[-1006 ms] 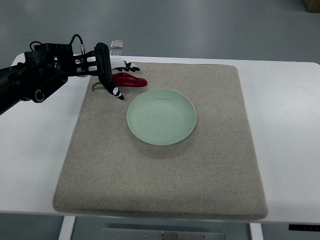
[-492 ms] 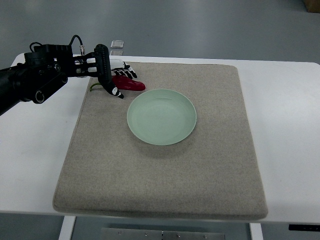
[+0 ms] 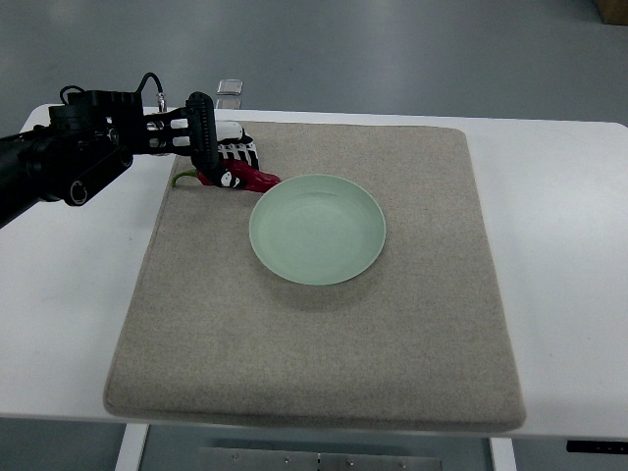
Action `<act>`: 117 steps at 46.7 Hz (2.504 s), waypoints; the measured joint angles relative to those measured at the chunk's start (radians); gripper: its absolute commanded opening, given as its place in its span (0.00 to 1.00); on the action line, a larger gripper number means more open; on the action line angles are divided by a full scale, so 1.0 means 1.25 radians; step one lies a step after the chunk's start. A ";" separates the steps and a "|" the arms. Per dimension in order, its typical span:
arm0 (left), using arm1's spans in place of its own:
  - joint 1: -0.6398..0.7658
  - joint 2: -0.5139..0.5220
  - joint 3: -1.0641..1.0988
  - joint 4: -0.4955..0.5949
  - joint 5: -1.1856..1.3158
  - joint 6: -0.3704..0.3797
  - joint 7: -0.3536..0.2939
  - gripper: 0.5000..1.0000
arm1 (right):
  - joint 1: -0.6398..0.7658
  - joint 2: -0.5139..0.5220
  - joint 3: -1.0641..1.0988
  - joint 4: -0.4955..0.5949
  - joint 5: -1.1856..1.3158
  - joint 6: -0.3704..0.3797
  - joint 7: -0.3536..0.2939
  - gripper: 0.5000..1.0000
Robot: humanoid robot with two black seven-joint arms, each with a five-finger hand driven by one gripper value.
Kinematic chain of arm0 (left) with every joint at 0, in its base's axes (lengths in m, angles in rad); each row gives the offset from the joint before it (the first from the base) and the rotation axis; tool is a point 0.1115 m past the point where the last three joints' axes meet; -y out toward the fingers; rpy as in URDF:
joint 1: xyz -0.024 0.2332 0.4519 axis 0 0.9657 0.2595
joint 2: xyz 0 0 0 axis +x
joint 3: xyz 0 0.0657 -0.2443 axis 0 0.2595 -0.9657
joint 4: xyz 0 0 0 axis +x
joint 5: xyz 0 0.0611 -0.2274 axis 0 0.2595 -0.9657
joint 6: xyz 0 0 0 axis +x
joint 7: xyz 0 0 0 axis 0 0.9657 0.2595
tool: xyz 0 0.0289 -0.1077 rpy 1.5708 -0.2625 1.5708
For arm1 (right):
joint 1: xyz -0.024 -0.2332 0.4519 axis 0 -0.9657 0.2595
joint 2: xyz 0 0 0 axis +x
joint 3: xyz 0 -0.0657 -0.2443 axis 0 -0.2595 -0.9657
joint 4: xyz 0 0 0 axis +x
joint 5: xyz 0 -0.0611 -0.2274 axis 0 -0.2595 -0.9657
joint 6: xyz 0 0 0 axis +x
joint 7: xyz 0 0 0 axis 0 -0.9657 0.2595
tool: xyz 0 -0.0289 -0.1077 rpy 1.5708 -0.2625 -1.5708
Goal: Place red pepper on plate with left hand
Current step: 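Lift the held pepper and carry it over the green plate, then open the left hand to release the pepper onto the plate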
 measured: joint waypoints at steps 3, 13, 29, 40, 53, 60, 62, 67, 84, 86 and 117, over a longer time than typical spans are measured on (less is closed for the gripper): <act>-0.002 0.000 0.000 0.001 -0.001 0.000 0.001 0.00 | 0.000 0.000 0.000 0.000 0.000 0.000 0.000 0.86; -0.010 0.009 -0.004 0.006 -0.010 0.000 0.002 0.02 | 0.000 0.000 0.000 0.000 0.000 0.000 0.000 0.86; -0.040 0.008 -0.025 -0.037 -0.033 0.004 0.000 0.02 | 0.000 0.000 0.000 0.000 0.000 0.000 0.000 0.86; -0.043 0.010 -0.026 -0.159 -0.035 0.004 -0.005 0.02 | 0.000 0.000 0.000 0.000 0.000 0.000 0.000 0.86; -0.043 0.011 -0.021 -0.246 -0.033 -0.007 -0.008 0.16 | 0.000 0.000 0.000 0.000 0.000 0.000 0.000 0.86; -0.040 0.010 -0.016 -0.260 -0.030 -0.015 -0.008 0.17 | 0.001 0.000 0.000 0.000 0.000 0.000 0.000 0.86; -0.037 0.010 -0.014 -0.260 -0.029 -0.023 -0.008 0.17 | 0.000 0.000 0.000 0.000 0.000 0.000 0.000 0.86; -0.031 0.005 -0.012 -0.259 -0.027 -0.034 -0.008 0.17 | 0.000 0.000 0.000 0.000 0.000 0.000 0.000 0.86; -0.030 0.001 -0.004 -0.260 -0.026 -0.036 -0.008 0.55 | 0.000 0.000 0.000 0.000 0.000 0.000 0.000 0.86; -0.030 0.001 -0.004 -0.260 -0.027 -0.036 -0.008 0.56 | 0.000 0.000 0.000 0.000 0.000 0.000 0.000 0.86; -0.039 0.001 -0.018 -0.218 -0.053 -0.019 -0.009 0.71 | 0.000 0.000 0.000 0.000 0.000 0.000 0.000 0.86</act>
